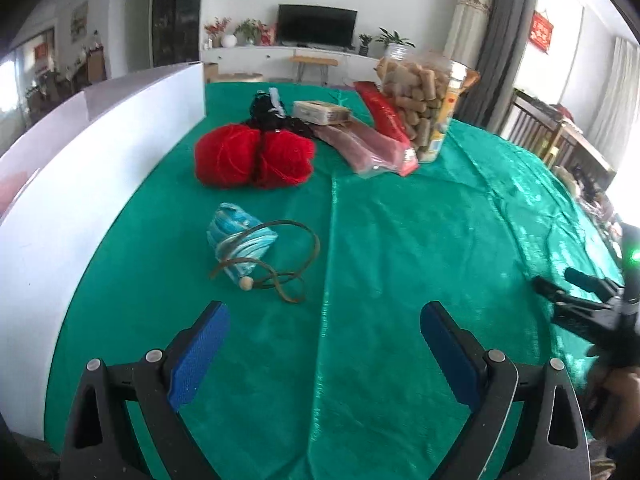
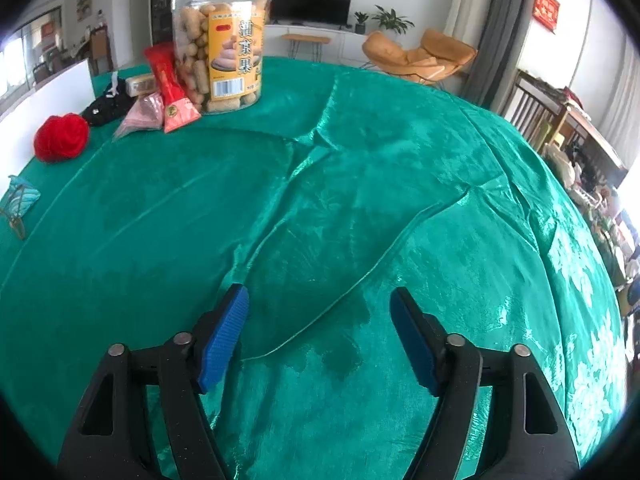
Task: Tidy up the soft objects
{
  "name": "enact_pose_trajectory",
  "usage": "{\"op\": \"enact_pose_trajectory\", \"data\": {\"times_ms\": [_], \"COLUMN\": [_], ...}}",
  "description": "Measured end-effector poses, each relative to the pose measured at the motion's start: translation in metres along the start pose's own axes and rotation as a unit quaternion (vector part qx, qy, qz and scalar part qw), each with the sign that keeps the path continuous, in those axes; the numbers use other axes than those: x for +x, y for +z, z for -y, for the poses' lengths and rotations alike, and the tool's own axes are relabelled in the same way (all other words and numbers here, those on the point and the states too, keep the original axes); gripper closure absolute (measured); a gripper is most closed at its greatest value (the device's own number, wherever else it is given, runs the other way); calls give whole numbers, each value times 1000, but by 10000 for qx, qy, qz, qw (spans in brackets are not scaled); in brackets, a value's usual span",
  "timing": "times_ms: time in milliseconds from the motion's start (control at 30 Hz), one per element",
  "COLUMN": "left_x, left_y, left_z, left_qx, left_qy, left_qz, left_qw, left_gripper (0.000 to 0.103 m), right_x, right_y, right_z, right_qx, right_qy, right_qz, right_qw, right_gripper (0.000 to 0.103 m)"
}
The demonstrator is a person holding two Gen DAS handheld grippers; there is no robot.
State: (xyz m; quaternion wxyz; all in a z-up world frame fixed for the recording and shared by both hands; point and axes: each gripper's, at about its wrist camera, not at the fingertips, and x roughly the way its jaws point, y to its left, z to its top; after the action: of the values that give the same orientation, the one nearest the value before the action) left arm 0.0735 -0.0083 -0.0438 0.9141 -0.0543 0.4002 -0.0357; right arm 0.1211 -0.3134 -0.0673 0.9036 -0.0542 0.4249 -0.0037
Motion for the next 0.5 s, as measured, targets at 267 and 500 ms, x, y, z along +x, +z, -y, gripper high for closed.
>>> {"op": "enact_pose_trajectory", "data": {"times_ms": [267, 500], "left_x": [3, 6], "left_y": [-2, -5], "left_z": [-13, -2], "left_qx": [-257, 21], "left_qy": [282, 380], "left_qz": [41, -22], "left_qw": [9993, 9993], "left_gripper": [7, 7], "right_x": [-6, -7], "right_y": [-15, -16], "right_z": [26, 22], "right_qx": [363, 320], "right_qy": [303, 228], "right_qz": [-97, -92], "right_qw": [9988, 9992], "right_gripper": [21, 20]}}
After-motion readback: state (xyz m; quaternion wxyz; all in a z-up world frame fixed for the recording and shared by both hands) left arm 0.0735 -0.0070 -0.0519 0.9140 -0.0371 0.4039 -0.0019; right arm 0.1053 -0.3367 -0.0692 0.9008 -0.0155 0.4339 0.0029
